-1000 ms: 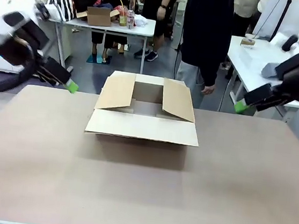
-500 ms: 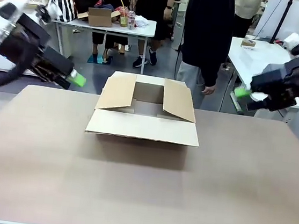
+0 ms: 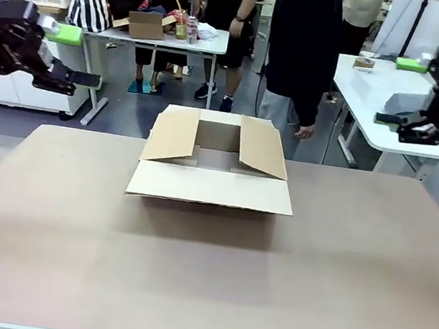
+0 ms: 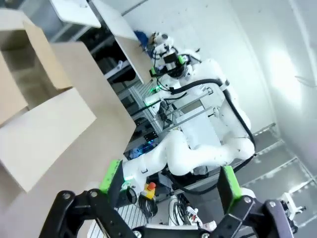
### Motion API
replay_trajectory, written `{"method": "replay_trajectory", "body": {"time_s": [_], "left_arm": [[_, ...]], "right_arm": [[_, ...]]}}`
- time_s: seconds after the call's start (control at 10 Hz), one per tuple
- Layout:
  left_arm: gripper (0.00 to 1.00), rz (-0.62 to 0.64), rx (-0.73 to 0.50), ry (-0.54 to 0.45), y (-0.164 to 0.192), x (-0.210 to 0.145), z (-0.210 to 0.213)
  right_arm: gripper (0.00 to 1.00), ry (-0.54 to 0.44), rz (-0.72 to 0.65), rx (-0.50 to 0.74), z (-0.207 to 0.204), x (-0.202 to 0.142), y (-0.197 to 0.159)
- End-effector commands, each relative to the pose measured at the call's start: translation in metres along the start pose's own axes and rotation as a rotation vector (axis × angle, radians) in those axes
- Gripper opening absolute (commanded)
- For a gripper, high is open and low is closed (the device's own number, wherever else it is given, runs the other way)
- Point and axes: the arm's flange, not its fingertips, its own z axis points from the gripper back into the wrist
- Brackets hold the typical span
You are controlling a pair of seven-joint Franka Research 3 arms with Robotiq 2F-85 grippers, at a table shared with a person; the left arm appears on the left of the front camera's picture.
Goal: Pack the gift set into the box.
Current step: Place both hands on the side flaps of the Package Box and spread them outward.
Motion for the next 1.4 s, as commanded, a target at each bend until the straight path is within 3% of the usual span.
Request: {"method": "replay_trajectory", "body": {"time_s": [0.0,0.4,0.6,0.8,0.9,1.3], "left_arm": [[1.00,-0.067,0.124,0.063,-0.008,0.000,-0.009],[1.00,-0.028,0.128,0.067,-0.001,-0.001,-0.008],[1.00,0.034,0.269,0.054,-0.022,0.002,-0.013],[1.00,0.116,0.554,0.093,-0.037,0.032,-0.055],[1.00,0.145,0.726,0.170,-0.037,0.055,-0.093],[1.00,0.165,1.143,0.426,0.027,0.117,-0.224]], "right_arm": [[1.00,0.042,0.116,-0.134,-0.010,-0.010,0.008],[1.00,0.042,0.116,-0.134,-0.010,-0.010,0.008],[1.00,0.042,0.116,-0.134,-0.010,-0.010,0.008],[1.00,0.042,0.116,-0.134,-0.010,-0.010,0.008],[1.00,0.042,0.116,-0.134,-0.010,-0.010,0.008],[1.00,0.042,0.116,-0.134,-0.010,-0.010,0.008]]}}
